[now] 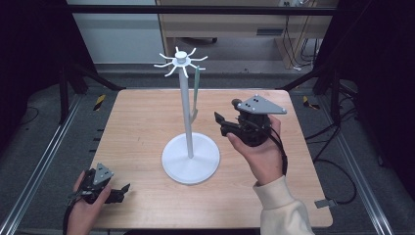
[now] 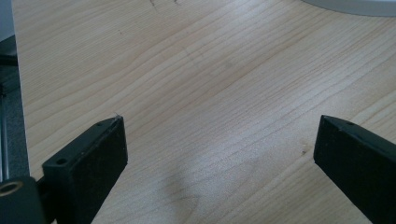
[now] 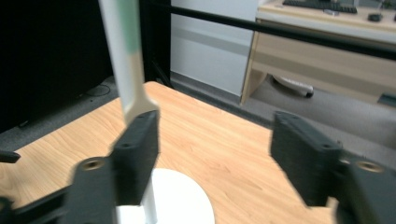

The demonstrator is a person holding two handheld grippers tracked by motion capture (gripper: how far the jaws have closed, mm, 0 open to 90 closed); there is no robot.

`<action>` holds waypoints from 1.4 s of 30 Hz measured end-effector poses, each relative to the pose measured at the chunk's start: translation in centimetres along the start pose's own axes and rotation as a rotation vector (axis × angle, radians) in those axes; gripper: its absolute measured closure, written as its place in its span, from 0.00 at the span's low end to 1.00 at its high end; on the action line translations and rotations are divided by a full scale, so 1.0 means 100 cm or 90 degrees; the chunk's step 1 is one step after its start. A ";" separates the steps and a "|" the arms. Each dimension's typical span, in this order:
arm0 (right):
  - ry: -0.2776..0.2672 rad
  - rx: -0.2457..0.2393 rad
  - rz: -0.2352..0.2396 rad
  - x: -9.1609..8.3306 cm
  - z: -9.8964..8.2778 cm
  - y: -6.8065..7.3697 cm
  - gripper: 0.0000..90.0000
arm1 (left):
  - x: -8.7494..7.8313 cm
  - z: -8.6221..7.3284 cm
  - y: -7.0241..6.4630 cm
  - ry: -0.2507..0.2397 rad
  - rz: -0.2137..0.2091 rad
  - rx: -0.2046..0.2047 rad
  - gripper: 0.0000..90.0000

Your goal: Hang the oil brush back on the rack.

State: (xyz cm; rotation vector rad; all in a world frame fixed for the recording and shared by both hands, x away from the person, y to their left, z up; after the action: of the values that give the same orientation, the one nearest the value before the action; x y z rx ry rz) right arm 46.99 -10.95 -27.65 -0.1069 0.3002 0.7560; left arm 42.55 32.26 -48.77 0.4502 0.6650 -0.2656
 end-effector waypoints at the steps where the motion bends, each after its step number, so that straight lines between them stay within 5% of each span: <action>1: 0.002 0.005 -0.002 0.000 -0.002 -0.002 0.32 | 0.000 0.000 0.000 0.001 0.000 0.000 0.03; 5: 0.009 0.027 -0.014 -0.005 -0.015 -0.016 0.20 | 0.000 0.000 0.000 -0.001 0.002 -0.003 0.03; 11: 0.029 0.001 -0.022 -0.015 -0.035 -0.029 0.11 | -0.001 0.000 0.001 -0.005 0.003 -0.006 0.03; 25: 0.061 0.036 -0.041 -0.034 -0.088 -0.054 0.14 | -0.002 0.000 0.001 -0.009 0.007 -0.007 0.03; 42: 0.121 0.061 -0.062 -0.012 -0.162 -0.081 0.17 | -0.002 0.000 0.002 -0.013 0.010 -0.009 0.03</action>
State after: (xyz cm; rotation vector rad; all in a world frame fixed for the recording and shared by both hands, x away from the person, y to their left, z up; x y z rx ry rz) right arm 48.09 -20.89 -42.77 -0.1022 0.5080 0.6345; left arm 42.46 32.42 -48.52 0.4389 0.6427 -0.2501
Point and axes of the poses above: each handheld gripper's, and its own axes: x roughly forward along the jaws, z roughly out of its top, y roughly to its left, the point moved 1 cm from there along x, roughly forward along the jaws, and after that the axes turned 11 degrees about z, right-handed, at the moved point
